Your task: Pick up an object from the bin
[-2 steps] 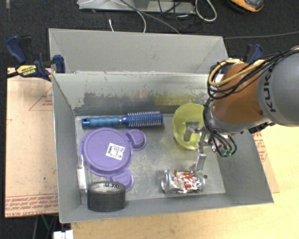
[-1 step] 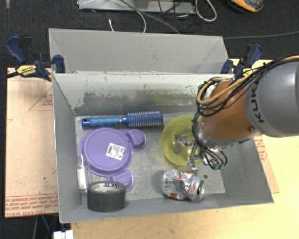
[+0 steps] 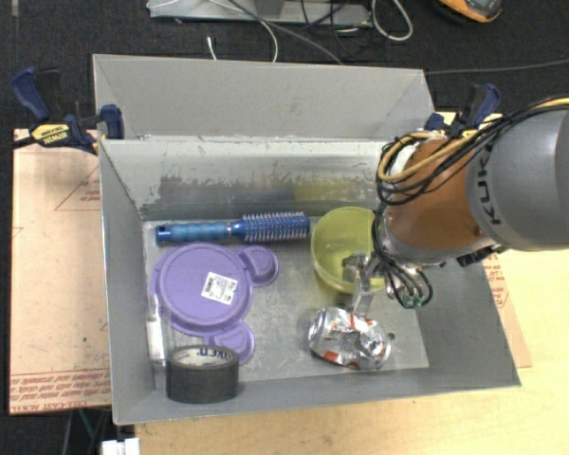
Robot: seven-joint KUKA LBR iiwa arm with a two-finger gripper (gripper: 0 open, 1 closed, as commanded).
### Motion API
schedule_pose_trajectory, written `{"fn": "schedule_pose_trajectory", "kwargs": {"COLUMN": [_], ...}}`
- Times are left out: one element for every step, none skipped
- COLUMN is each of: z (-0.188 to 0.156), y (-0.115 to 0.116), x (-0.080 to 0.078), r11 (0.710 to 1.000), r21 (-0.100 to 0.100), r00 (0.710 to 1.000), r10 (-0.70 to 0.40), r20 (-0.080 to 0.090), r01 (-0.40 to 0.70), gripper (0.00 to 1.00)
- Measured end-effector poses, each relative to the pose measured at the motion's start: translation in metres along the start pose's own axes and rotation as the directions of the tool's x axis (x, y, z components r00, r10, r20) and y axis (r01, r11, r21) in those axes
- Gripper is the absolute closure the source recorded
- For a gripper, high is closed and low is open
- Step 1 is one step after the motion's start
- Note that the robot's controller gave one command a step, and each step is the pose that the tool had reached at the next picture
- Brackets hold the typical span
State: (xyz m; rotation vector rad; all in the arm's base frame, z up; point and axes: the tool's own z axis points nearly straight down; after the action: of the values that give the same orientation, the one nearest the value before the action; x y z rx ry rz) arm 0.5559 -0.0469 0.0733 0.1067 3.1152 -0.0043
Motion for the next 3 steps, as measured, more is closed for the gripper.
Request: {"fn": "schedule_pose_trajectory", "kwargs": {"z": [0.0,-0.003,-0.015], "y": [0.0,0.006,0.008], "x": [0.0,-0.005,0.003], "r11": [1.0,1.0,1.0], "r21": [0.0,0.001,0.0], "r00": [1.0,1.0,1.0], "r10": [0.0,-0.016,-0.005], "r20": [0.0,0.009,0.011], "r01": [0.0,0.016,0.005], "gripper": [1.0,1.0,1.0]}}
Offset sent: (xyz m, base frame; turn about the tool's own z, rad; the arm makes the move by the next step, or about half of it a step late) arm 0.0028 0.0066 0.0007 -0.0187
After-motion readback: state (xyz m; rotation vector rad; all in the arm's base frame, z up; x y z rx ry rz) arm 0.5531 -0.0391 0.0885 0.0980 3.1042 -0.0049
